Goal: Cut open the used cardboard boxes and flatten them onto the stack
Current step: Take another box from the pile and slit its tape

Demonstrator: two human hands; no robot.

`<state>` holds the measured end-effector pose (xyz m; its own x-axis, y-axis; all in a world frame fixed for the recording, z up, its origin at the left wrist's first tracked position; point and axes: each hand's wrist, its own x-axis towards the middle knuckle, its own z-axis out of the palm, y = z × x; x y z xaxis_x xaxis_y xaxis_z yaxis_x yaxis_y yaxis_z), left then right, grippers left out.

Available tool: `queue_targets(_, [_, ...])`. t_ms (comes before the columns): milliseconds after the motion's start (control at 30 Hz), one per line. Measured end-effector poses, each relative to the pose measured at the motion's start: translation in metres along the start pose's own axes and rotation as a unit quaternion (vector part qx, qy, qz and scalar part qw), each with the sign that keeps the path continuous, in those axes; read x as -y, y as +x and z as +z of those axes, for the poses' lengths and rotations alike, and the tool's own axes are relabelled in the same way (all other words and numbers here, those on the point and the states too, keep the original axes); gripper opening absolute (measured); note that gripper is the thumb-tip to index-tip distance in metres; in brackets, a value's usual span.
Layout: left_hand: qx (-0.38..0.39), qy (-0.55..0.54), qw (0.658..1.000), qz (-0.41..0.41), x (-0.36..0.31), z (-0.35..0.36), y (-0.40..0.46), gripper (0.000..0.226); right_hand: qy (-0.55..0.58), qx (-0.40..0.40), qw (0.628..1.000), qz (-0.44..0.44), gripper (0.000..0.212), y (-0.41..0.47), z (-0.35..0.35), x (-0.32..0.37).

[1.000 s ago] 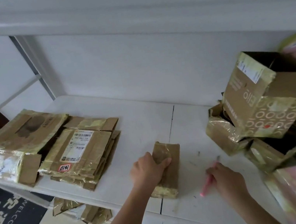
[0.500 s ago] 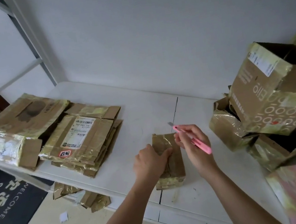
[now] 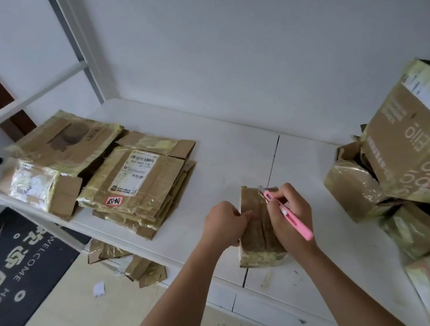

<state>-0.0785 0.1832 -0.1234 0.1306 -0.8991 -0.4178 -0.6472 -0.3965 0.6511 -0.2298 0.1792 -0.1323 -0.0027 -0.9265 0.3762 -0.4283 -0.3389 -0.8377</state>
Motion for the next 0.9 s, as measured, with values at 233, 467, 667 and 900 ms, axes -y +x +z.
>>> queue_targets(233, [0.005,-0.019,1.000,-0.016,-0.003,-0.002,-0.005,0.040,-0.063,0.031,0.997,-0.045,0.023,0.005,0.000,0.000])
queue_targets(467, [-0.007,-0.018,0.999,-0.036,-0.005,-0.002,-0.006,0.041,-0.138,0.098,0.980,-0.102,0.028,0.009,-0.004,0.013])
queue_targets(667, [-0.021,-0.004,0.999,-0.030,-0.009,0.002,-0.006,0.037,-0.102,0.176,0.978,-0.045,0.021,-0.020,-0.019,0.019])
queue_targets(900, [-0.050,0.021,0.998,-0.020,-0.009,0.002,-0.008,0.039,-0.025,0.196,0.980,0.031,0.030,-0.057,-0.035,0.024])
